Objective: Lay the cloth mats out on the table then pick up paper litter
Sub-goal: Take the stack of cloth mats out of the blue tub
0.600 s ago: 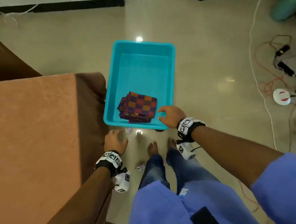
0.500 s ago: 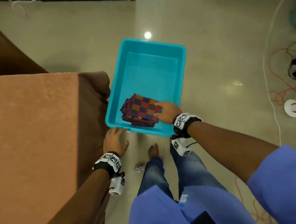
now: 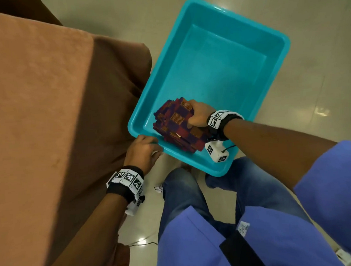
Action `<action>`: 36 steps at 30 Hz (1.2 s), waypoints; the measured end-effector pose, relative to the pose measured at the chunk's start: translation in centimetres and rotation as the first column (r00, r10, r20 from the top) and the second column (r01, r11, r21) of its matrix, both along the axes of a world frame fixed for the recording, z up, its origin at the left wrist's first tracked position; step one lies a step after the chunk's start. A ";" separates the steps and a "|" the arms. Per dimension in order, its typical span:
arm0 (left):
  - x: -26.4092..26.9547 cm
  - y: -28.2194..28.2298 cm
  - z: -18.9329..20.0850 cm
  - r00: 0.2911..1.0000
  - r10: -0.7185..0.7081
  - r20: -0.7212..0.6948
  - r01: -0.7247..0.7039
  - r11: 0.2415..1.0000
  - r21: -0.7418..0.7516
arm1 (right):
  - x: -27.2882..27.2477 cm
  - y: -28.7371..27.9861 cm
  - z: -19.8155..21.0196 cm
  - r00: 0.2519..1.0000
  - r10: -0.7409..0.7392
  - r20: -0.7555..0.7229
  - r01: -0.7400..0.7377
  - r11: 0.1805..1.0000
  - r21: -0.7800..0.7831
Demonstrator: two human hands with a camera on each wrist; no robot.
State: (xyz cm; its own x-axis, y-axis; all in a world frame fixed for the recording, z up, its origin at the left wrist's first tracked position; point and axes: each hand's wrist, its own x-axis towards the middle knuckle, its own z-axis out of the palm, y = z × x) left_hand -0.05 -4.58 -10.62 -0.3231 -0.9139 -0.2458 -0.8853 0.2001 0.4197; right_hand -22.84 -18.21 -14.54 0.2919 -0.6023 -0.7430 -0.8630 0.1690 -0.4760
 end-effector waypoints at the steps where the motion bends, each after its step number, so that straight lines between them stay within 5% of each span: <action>1: -0.1 -0.2 -0.1 1.000 -0.008 -0.012 0.008 1.000 -0.006 | -0.1 -0.1 -0.1 1.000 -0.015 0.006 0.014 0.999 0.038; 8: -0.3 -1.3 -0.1 0.999 -0.038 -0.001 0.038 0.996 0.078 | -0.1 -0.6 1.1 0.999 0.051 -0.002 -0.050 0.988 0.144; 17: -1.9 -0.6 4.4 0.998 -0.046 0.046 0.034 0.971 0.238 | -2.0 5.5 8.7 0.993 -0.109 -0.044 0.100 0.979 -0.180; 20: -2.2 0.5 7.1 0.999 0.022 -0.047 -0.012 0.978 0.210 | -2.5 7.7 12.6 0.991 -0.119 -0.062 0.102 0.968 -0.230; 25: -1.7 3.4 13.6 0.888 0.345 -0.305 -0.304 0.937 0.174 | -0.8 12.1 19.1 0.988 0.084 -0.130 -0.123 0.937 -0.328; 27: -0.9 5.1 16.0 0.872 0.339 -0.354 -0.301 0.940 0.158 | 0.9 14.0 21.6 0.963 0.221 -0.158 -0.264 0.893 -0.364; 32: 3.0 13.2 20.1 0.946 0.250 -0.208 -0.245 0.968 0.050 | 6.1 19.9 24.9 0.840 0.515 -0.170 -0.535 0.739 -0.409; 34: 4.7 18.5 21.4 0.915 0.375 -0.148 -0.377 0.926 0.017 | 8.0 22.5 25.4 0.787 0.599 -0.149 -0.601 0.687 -0.408; 36: 6.8 25.0 21.9 0.811 0.571 -0.125 -0.577 0.817 -0.013 | 9.8 25.1 25.8 0.734 0.668 -0.119 -0.650 0.641 -0.409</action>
